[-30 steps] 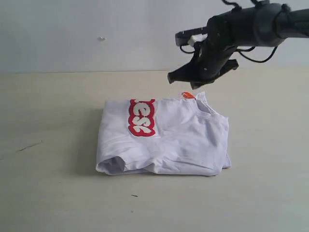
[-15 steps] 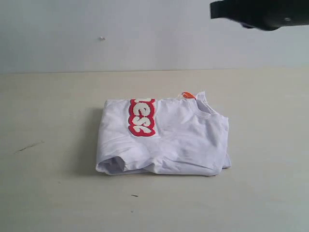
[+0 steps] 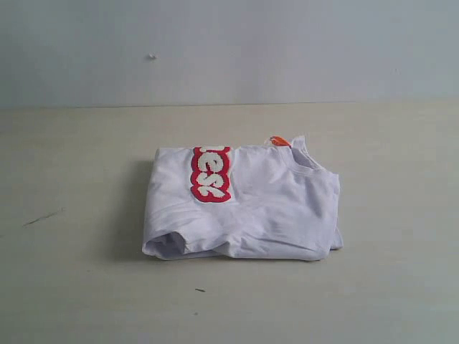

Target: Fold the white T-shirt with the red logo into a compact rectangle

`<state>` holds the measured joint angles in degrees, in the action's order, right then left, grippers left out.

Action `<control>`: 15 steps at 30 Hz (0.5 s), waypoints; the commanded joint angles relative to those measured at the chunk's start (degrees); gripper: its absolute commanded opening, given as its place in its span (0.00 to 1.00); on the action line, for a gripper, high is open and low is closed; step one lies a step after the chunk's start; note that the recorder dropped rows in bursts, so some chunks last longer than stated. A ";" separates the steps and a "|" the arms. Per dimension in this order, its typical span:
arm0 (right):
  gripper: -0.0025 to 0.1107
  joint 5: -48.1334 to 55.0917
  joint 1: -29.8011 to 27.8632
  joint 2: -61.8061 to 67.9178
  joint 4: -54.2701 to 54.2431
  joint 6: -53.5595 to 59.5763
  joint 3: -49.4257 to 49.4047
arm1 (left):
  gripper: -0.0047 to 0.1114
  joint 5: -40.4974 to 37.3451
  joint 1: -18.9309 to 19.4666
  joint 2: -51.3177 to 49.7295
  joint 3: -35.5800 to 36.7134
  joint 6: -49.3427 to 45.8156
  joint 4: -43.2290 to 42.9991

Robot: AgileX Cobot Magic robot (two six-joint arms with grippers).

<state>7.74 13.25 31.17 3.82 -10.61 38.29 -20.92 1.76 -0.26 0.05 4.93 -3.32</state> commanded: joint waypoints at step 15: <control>0.02 5.78 0.10 -15.19 -8.24 0.00 -2.99 | 0.04 0.67 0.24 0.26 -0.05 -0.19 0.09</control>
<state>13.06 13.25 16.42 -4.14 -10.68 35.61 -20.92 1.76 -0.26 0.05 4.93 -3.32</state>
